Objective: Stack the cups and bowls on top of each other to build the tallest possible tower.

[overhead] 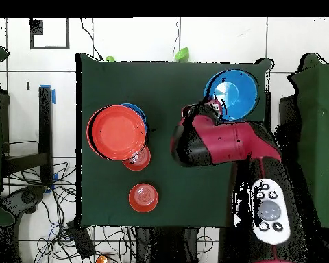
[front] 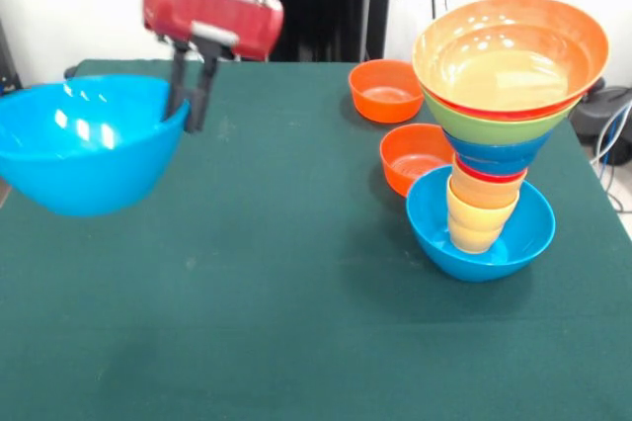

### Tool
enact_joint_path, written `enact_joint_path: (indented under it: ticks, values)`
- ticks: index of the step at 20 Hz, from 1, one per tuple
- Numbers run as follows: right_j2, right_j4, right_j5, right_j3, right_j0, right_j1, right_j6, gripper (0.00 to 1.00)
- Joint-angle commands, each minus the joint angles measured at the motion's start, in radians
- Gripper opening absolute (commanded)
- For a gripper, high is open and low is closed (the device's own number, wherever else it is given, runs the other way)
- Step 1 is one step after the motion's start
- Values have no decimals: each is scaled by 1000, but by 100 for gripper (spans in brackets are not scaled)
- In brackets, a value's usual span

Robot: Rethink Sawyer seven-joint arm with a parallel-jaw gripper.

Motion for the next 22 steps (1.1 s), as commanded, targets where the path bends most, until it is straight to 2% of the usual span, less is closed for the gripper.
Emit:
enact_joint_path:
  ticks: [1,4,6,11,15,22]
  values:
    - [116,37,151,68,-84,-65,-99,0]
    - [158,53,207,74,-114,-84,-158,0]
    - [154,69,234,84,-95,-111,-139,0]
    - [103,94,335,93,15,-156,-49,0]
    - [62,110,399,78,92,-161,35,0]
    - [10,158,489,50,191,-157,126,0]
